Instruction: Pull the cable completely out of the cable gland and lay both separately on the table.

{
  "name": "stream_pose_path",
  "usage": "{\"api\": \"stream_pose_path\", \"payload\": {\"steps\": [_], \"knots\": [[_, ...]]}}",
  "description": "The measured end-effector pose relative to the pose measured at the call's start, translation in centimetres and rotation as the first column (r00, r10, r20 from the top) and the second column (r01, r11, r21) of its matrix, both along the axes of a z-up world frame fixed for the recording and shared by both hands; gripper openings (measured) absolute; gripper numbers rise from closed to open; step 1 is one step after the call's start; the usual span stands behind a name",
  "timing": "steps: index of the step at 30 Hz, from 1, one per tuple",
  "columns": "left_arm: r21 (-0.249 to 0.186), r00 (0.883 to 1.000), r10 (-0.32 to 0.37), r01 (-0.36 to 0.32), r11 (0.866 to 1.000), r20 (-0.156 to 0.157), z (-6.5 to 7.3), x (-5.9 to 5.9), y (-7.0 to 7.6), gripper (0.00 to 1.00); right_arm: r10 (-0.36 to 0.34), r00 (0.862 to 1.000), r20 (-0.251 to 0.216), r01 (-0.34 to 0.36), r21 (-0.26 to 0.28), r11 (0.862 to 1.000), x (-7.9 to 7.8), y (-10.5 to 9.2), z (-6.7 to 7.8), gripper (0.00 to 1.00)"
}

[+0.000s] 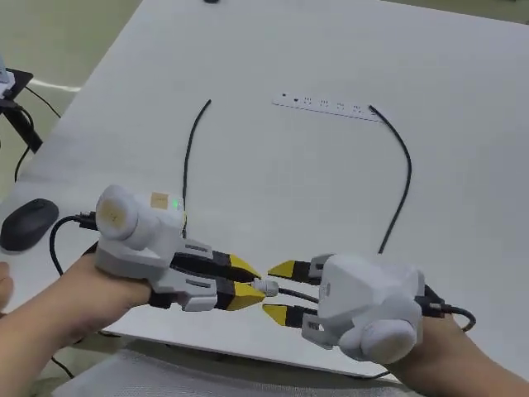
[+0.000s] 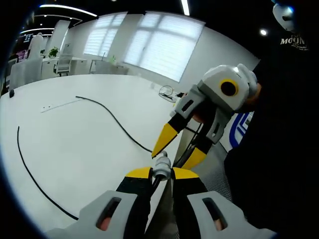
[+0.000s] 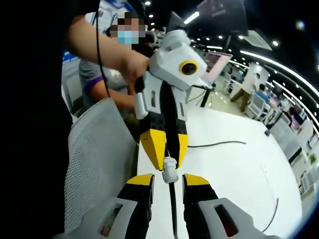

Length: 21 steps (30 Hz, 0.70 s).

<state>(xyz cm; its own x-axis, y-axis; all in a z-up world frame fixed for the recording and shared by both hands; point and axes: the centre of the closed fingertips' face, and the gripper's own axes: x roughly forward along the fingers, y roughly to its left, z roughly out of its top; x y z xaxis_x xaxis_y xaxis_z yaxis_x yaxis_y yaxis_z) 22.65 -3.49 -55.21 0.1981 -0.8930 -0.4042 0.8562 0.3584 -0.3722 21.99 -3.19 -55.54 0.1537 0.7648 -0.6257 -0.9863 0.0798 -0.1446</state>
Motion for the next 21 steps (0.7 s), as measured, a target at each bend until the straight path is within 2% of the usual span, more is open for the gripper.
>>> {"api": "stream_pose_path", "payload": {"steps": [1,4,5,7,11,12,15,17,19,21], "knots": [[0.004,1.000,-0.002,0.002,1.000,0.011,0.1,-0.1,0.0,0.15,-0.041,0.998,-0.043,0.041,0.014,0.999,0.0,-0.2,0.1,0.19],[0.019,0.997,-0.020,0.019,1.000,0.074,0.3,-0.1,0.3,0.15,-0.140,0.983,-0.119,0.147,0.044,0.988,0.6,-0.9,0.2,0.21],[0.025,0.995,-0.027,0.024,0.999,0.097,0.4,-0.1,0.3,0.15,-0.164,0.979,-0.122,0.169,0.033,0.985,0.8,-1.3,0.0,0.22],[0.037,0.989,-0.041,0.036,0.999,0.143,0.7,-0.1,0.3,0.15,-0.212,0.969,-0.126,0.215,0.010,0.977,1.0,-2.0,-0.4,0.18],[0.044,0.983,-0.057,0.050,0.998,0.173,0.9,-0.2,0.4,0.15,-0.252,0.965,-0.075,0.251,-0.022,0.968,0.9,-2.2,-0.8,0.12],[0.049,0.979,-0.070,0.061,0.997,0.191,1.0,-0.2,0.3,0.15,-0.255,0.965,-0.063,0.254,-0.024,0.967,0.9,-2.2,-0.8,0.11],[0.059,0.977,-0.085,0.074,0.995,0.198,1.0,-0.2,0.4,0.15,-0.275,0.961,-0.023,0.274,-0.024,0.961,1.0,-1.9,-0.5,0.11],[0.067,0.975,-0.088,0.076,0.995,0.204,1.0,-0.1,0.5,0.15,-0.268,0.963,-0.001,0.268,-0.030,0.963,0.8,-1.5,-0.4,0.11],[0.069,0.973,-0.090,0.077,0.995,0.213,1.1,0.0,0.5,0.15,-0.266,0.964,0.018,0.267,-0.039,0.963,0.6,-1.3,-0.3,0.09],[0.079,0.968,-0.106,0.090,0.993,0.226,1.2,0.0,0.4,0.15,-0.276,0.959,0.057,0.279,-0.047,0.959,0.8,-1.3,-0.1,0.05]]}}
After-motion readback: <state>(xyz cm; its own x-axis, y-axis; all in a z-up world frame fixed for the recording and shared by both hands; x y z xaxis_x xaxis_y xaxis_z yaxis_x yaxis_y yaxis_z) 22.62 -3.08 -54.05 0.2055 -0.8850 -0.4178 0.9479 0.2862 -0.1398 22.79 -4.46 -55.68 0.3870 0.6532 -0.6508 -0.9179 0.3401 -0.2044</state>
